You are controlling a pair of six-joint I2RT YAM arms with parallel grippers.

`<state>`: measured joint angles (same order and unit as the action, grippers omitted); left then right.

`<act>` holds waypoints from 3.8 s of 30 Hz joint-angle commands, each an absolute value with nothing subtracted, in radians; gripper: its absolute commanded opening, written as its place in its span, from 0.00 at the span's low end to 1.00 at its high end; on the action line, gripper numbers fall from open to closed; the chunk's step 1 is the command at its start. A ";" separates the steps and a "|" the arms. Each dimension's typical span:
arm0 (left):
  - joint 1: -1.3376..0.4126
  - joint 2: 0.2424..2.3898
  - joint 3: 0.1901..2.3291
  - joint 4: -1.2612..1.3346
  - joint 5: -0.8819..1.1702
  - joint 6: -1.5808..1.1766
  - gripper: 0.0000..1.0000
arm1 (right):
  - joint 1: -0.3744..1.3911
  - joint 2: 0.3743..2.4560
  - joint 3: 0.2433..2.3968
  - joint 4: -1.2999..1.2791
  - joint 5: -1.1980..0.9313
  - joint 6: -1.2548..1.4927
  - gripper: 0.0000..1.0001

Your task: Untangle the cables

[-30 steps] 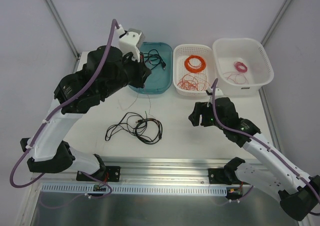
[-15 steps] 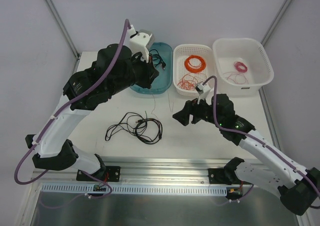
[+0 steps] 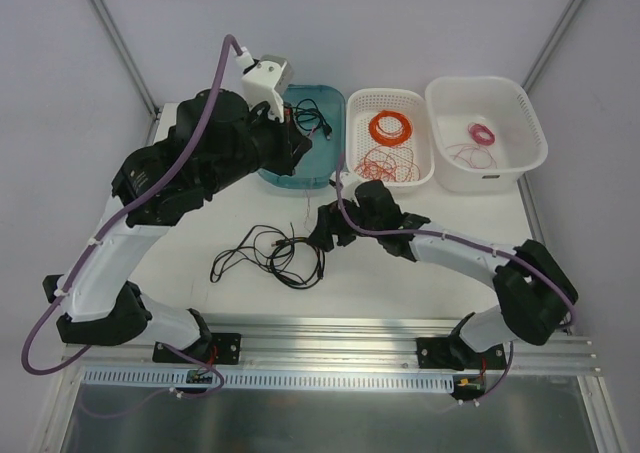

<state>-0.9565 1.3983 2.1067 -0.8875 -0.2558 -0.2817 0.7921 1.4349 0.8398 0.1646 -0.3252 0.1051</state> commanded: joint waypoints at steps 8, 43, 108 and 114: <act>-0.966 1.299 2.036 -0.816 -0.347 -0.304 0.04 | 0.824 1.563 0.942 0.289 -0.403 0.117 0.01; -0.966 1.463 1.514 -0.495 -0.150 -0.517 0.04 | 0.670 0.983 0.962 -0.549 0.071 0.023 0.01; -0.347 0.956 0.785 -0.495 -0.202 -0.324 0.99 | 0.660 1.485 0.919 -0.485 0.081 0.101 0.81; -0.348 0.930 0.781 -0.494 -0.244 -0.316 0.99 | 0.660 1.595 0.937 -0.471 0.077 0.060 0.78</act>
<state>-0.3580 0.9672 0.7853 -0.4995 -0.1928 -0.3462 0.6621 1.5768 0.9268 -0.4953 0.0700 0.0898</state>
